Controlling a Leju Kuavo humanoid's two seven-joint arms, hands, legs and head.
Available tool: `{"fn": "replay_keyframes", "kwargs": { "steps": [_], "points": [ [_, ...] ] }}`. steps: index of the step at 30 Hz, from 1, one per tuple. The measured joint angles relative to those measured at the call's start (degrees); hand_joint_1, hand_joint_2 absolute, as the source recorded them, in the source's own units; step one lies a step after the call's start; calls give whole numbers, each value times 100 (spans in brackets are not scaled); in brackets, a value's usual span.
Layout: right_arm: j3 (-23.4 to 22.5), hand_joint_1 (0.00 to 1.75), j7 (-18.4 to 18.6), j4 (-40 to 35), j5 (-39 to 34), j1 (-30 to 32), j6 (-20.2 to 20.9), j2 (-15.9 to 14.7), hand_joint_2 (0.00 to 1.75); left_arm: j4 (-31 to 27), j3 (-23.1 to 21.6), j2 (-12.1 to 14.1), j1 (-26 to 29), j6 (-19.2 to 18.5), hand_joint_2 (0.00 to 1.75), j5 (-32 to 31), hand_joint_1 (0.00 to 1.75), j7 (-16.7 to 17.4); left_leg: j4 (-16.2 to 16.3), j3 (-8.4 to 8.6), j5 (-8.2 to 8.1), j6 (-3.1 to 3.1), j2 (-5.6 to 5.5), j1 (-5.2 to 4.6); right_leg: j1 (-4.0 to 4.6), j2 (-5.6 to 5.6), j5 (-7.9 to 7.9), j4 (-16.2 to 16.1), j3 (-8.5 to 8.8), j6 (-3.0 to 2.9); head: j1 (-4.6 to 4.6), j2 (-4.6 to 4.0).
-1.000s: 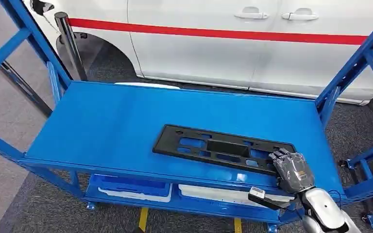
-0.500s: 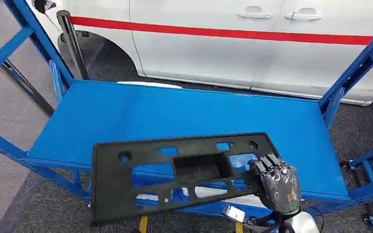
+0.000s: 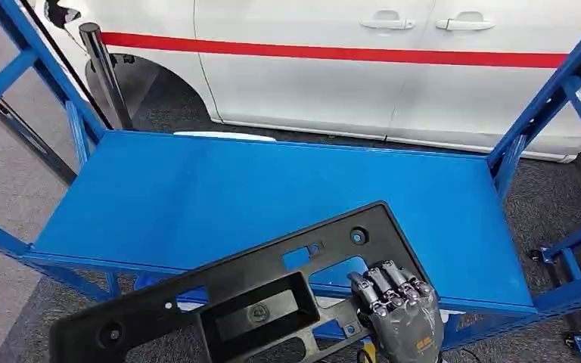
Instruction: Take the parts from the cabinet and place them on the table.
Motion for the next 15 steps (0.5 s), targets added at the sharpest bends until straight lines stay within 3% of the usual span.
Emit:
{"fn": "replay_keyframes", "kwargs": {
  "steps": [2,3,4,5,7,8,9,10,11,13,14,15],
  "points": [
    [9,175,130,-46,154,20,0,59,175,0,4,6,26,-77,175,18,0,-55,2,-9,14,37,0,-17,-15,1,26,-29,13,57,0,0],
    [13,175,222,-66,202,26,-2,66,175,0,9,11,31,-119,175,33,0,-99,-72,9,57,94,-2,25,21,3,25,-33,23,102,2,0],
    [13,175,282,-72,221,35,0,68,175,0,13,11,32,-143,175,55,0,-120,-111,35,92,137,11,43,-9,0,-64,67,-11,119,4,0],
    [22,175,320,-77,221,31,-2,66,175,0,15,11,32,-143,175,57,0,-129,-115,29,102,171,18,48,-10,-8,-258,308,-125,127,11,0],
    [55,175,372,-74,219,38,-2,66,175,0,28,13,34,-143,175,68,0,-131,-112,19,98,194,24,41,-27,-7,-679,1117,-487,154,7,0],
    [72,175,385,-74,219,39,-2,66,175,0,33,22,45,-143,175,68,0,-133,-108,14,97,195,33,36,-33,-8,-827,1518,-673,168,9,0],
    [88,175,405,-70,221,42,-2,66,175,0,37,26,53,-143,175,70,0,-133,-100,11,96,194,34,35,-35,-10,-835,1707,-760,179,7,0],
    [103,175,446,-66,228,48,-2,66,175,0,39,33,60,-145,175,70,0,-136,-92,13,92,190,32,36,-38,-13,-698,1593,-698,180,11,0],
    [109,175,495,-64,239,47,-2,64,175,0,42,33,62,-154,175,70,0,-138,-83,16,84,186,25,37,-44,-13,-463,1231,-516,173,7,0],
    [125,175,619,-64,250,39,-2,62,175,0,48,33,63,-178,175,68,0,-155,-40,24,53,142,8,37,-46,-20,4,187,21,133,11,0],
    [133,175,656,-57,256,24,0,59,175,0,52,33,67,-180,175,66,0,-162,-17,6,31,108,7,-2,-12,-21,-107,20,90,114,9,0],
    [146,175,680,-55,261,27,-2,55,175,0,55,35,69,-184,175,66,0,-177,-1,-7,28,87,6,-4,-6,-13,-74,1,72,89,4,0]
  ]
}}
